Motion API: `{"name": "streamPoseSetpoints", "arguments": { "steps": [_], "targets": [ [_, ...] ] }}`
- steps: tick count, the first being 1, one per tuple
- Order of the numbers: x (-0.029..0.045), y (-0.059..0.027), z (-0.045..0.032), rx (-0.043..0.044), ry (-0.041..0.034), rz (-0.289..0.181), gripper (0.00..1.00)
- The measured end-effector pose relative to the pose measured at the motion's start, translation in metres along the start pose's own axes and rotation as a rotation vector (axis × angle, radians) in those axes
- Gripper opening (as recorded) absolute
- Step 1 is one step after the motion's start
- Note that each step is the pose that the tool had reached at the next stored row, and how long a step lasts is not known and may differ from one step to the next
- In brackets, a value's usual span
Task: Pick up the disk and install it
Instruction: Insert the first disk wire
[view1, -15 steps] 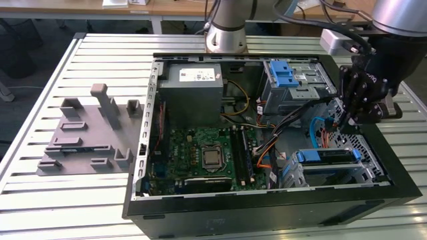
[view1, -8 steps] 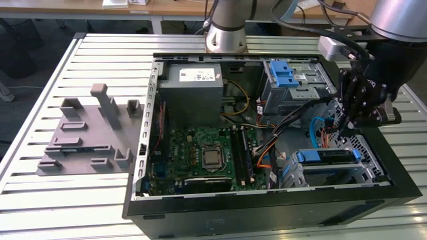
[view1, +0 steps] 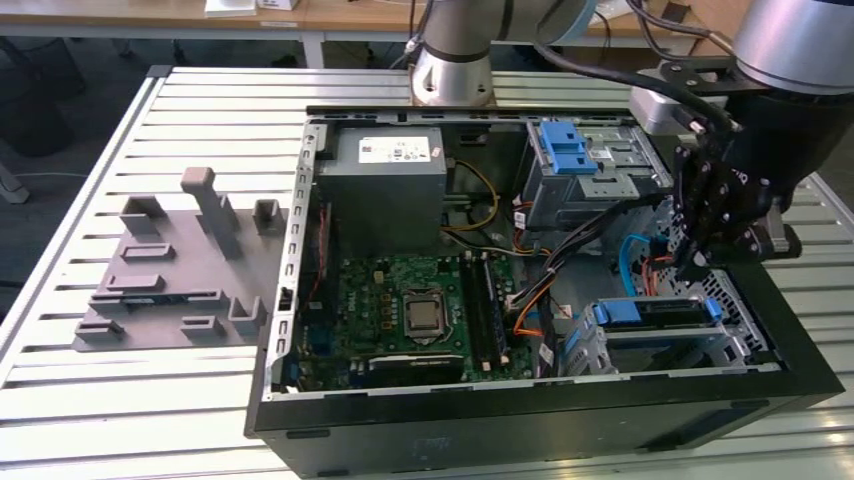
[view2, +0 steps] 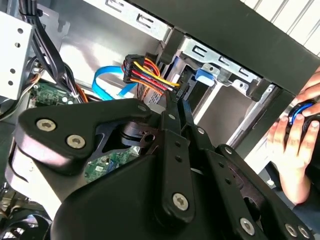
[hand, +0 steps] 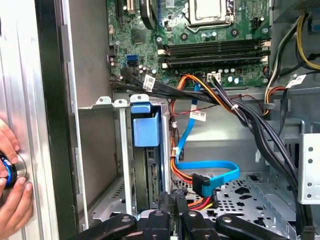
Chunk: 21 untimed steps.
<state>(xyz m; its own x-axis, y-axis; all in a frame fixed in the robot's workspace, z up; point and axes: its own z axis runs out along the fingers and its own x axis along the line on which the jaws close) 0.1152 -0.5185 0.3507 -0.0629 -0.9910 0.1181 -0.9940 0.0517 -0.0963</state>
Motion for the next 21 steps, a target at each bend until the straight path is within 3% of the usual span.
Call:
{"name": "streamPoseSetpoints", "arguments": {
  "steps": [4,9,15,17,21],
  "targets": [
    [0.0017,0.0026,0.0008,0.0149,-0.0022,-0.005,0.16],
    [0.0055,0.0094,0.0027,0.0262,-0.0051,-0.006,0.16],
    [0.0065,0.0113,0.0062,0.0428,-0.0121,-0.027,0.16],
    [0.0069,0.0125,0.0076,0.0445,-0.0193,-0.032,0.16],
    [0.0086,0.0140,0.0096,0.0485,-0.0414,-0.035,0.16]
  ]
}}
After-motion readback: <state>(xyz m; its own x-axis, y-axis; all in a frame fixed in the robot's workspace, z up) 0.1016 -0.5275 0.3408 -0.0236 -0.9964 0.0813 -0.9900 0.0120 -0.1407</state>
